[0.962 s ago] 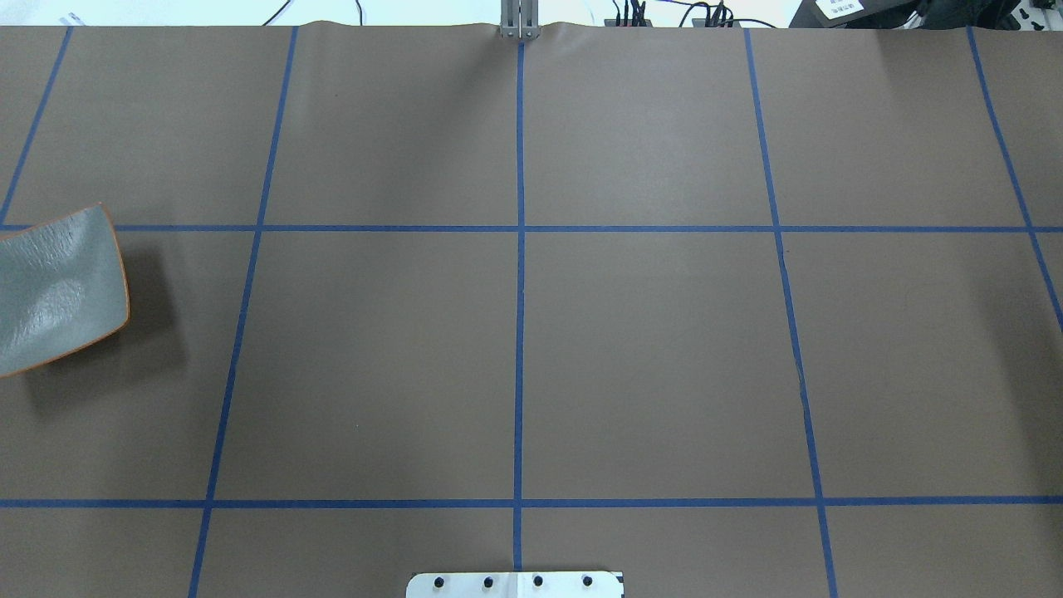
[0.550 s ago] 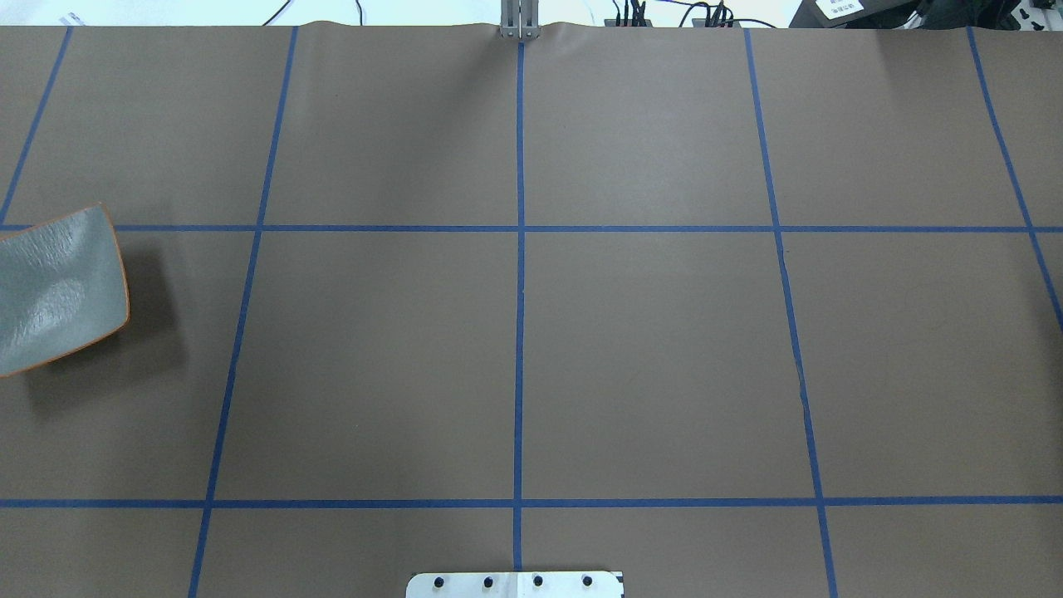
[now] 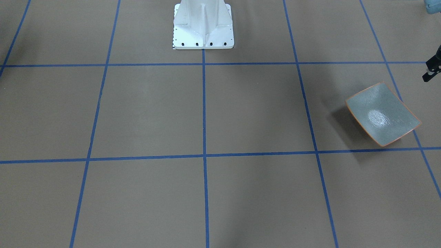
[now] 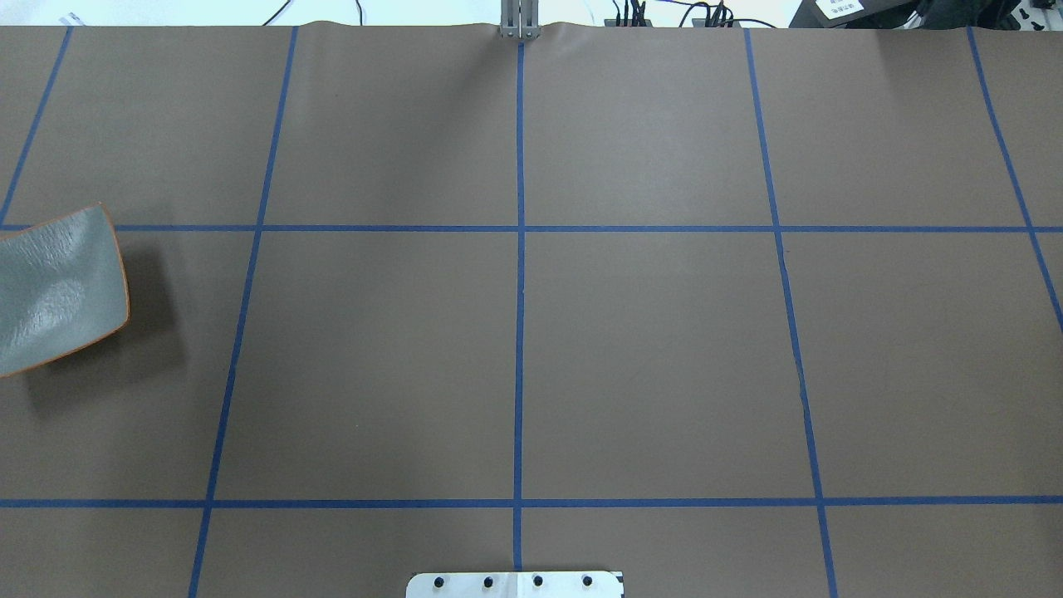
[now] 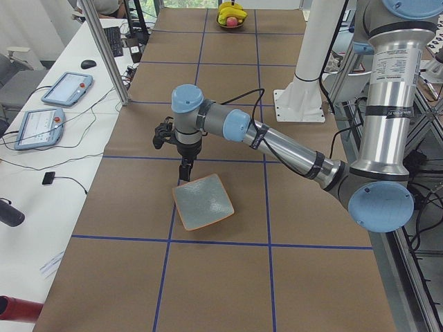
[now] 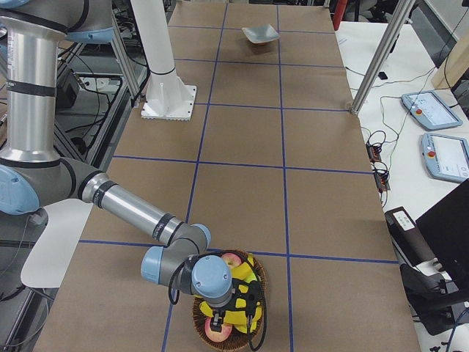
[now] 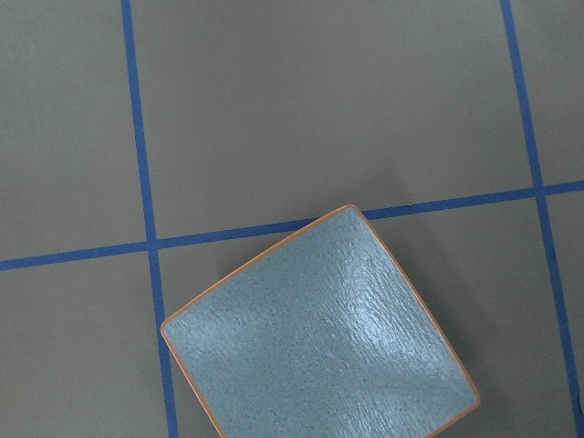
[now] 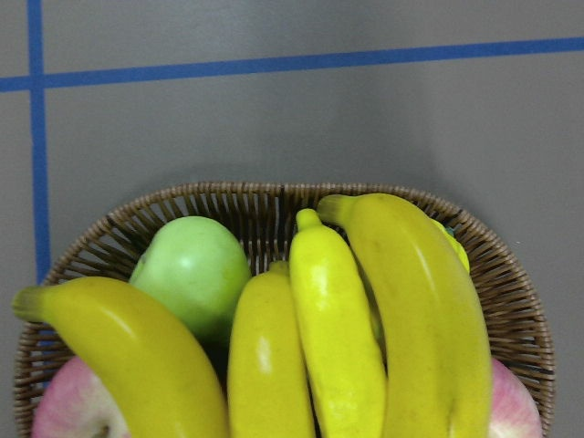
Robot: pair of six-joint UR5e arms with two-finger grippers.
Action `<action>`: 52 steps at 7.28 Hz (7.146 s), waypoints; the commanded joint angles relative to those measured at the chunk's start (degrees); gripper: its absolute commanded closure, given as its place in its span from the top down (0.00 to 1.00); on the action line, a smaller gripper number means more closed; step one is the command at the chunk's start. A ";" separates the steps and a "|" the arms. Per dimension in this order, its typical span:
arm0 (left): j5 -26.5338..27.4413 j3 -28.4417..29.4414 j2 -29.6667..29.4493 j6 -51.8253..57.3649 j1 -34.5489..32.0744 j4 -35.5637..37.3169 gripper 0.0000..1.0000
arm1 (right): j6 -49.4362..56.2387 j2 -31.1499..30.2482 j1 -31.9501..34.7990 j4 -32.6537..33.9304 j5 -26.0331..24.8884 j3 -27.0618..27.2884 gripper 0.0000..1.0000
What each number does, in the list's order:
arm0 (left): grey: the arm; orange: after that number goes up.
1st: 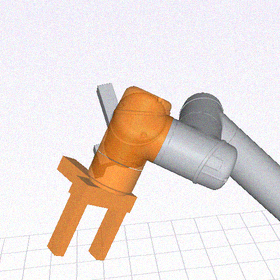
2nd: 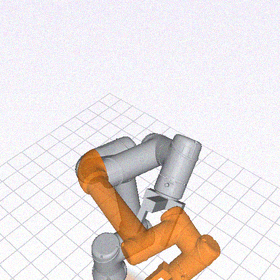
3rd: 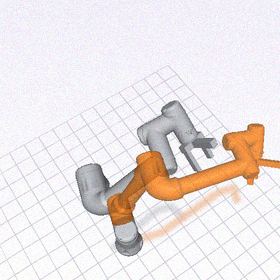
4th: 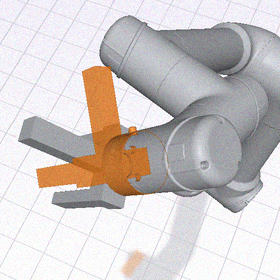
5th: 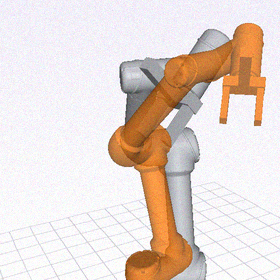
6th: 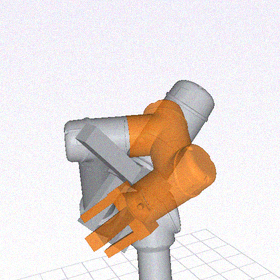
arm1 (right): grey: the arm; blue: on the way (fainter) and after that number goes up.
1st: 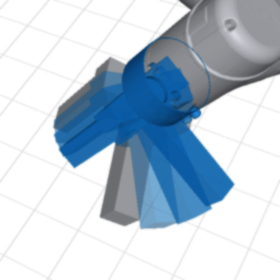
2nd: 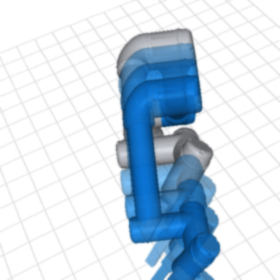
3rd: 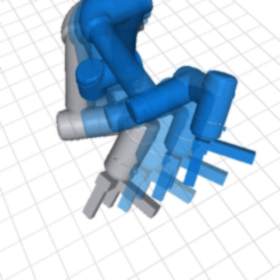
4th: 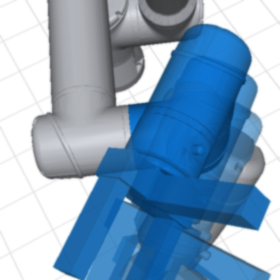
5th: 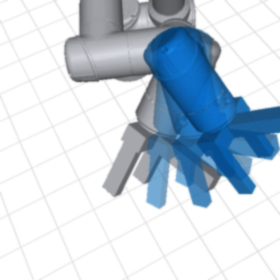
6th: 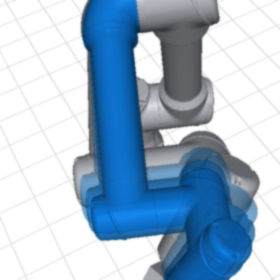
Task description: Transfer all bananas from basket to plate
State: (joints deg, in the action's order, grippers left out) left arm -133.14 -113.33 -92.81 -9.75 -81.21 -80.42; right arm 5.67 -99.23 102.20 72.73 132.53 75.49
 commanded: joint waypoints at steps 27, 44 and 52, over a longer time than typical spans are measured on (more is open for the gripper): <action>-10.56 22.07 -33.10 -56.65 20.81 -28.01 1.00 | -77.32 30.10 -45.52 -0.84 1.82 31.12 0.00; 8.16 37.40 -53.26 -81.83 41.04 -44.21 0.00 | -87.85 40.87 -60.89 -2.68 -9.31 30.86 0.00; -1.73 22.50 -31.89 -74.75 30.81 -43.42 0.00 | -85.49 21.82 -48.87 -17.36 -2.01 32.62 1.00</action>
State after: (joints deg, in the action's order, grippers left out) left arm -130.26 -85.50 -133.32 -88.92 -45.05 -123.99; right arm -81.13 -73.54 50.59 57.23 130.21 108.35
